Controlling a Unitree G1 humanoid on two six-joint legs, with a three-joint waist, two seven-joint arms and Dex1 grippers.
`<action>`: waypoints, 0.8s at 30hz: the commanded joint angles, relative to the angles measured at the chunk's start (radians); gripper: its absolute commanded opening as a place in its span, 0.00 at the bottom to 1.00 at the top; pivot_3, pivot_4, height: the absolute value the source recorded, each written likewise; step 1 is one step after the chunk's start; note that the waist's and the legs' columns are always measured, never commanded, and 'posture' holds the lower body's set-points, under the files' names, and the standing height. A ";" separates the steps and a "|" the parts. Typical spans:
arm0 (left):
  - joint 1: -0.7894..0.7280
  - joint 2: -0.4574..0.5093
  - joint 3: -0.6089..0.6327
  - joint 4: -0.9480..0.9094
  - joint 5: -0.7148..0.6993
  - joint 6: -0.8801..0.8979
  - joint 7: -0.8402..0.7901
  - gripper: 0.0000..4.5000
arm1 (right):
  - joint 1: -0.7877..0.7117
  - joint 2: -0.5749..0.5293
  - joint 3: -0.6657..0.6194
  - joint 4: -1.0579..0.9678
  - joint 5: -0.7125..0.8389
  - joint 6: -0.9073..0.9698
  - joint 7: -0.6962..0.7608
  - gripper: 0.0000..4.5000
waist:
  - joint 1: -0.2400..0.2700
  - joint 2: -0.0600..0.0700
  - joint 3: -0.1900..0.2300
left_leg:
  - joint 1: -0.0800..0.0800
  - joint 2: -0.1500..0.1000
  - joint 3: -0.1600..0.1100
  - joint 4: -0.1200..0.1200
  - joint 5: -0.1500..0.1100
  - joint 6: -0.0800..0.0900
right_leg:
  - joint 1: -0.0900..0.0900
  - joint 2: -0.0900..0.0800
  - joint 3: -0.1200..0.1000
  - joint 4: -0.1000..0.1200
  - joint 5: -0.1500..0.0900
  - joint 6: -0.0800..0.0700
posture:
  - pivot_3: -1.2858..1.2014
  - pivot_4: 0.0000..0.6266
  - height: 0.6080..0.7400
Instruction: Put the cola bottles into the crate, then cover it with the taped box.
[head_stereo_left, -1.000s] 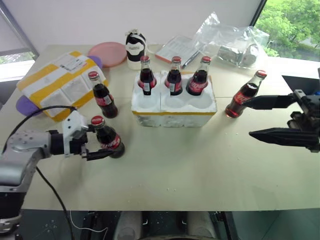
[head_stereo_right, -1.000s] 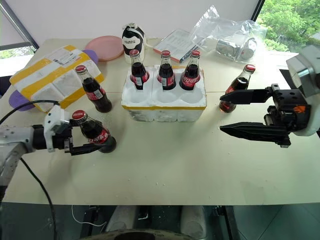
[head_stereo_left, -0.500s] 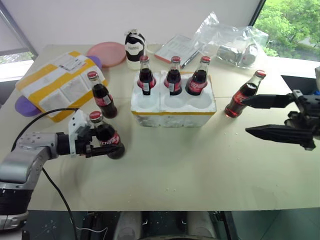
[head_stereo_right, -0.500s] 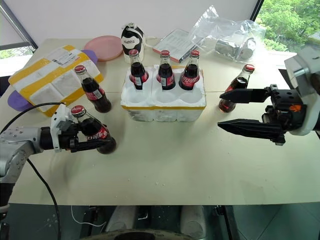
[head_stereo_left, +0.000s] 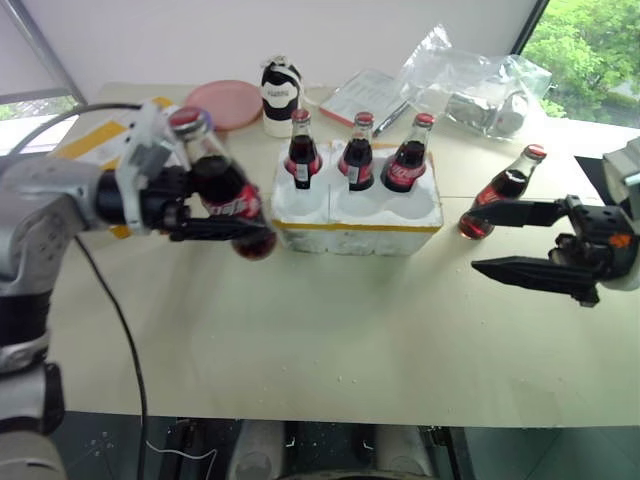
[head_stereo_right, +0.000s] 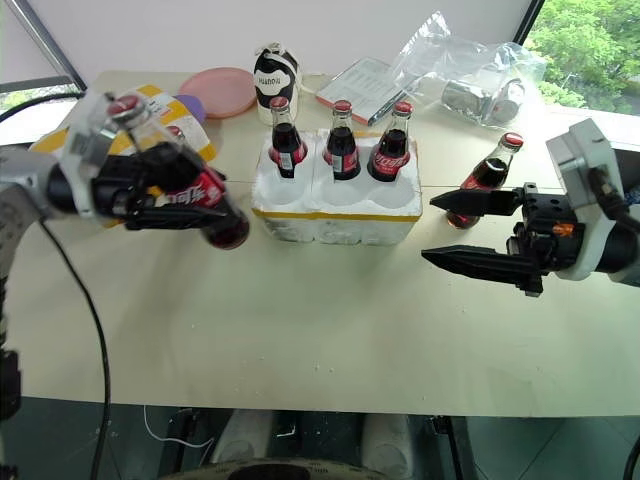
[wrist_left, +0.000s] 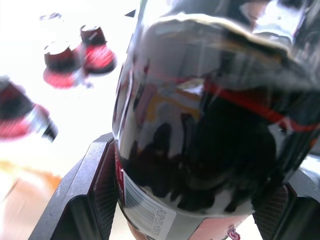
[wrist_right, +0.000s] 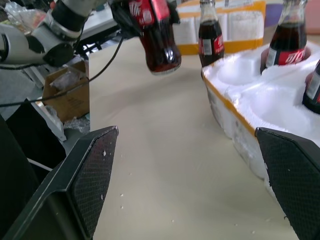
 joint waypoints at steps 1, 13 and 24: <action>-0.148 -0.094 -0.047 0.094 0.055 -0.053 0.024 0.63 | 0.019 0.016 -0.037 -0.036 0.003 -0.023 -0.025 1.00 | -0.001 -0.001 0.001 | 0.000 0.000 0.000 0.000 0.000 0.000 | 0.000 0.000 0.000 0.000 0.000 0.000 | 0.52 0.24 1.00; -0.464 -0.500 -0.127 0.643 0.286 -0.344 0.080 0.63 | 0.136 0.083 -0.092 -0.141 0.054 -0.020 -0.164 1.00 | 0.010 -0.006 0.004 | -0.001 0.000 -0.001 0.001 0.000 0.000 | 0.000 0.000 0.000 -0.001 0.000 0.001 | 0.52 0.24 1.00; -0.522 -0.564 -0.205 0.871 0.472 -0.558 -0.075 0.63 | 0.187 0.102 -0.115 -0.170 0.091 -0.031 -0.252 1.00 | 0.016 -0.006 0.004 | -0.012 0.001 -0.004 0.010 -0.001 0.003 | -0.007 0.001 -0.002 0.002 0.001 0.001 | 0.52 0.24 1.00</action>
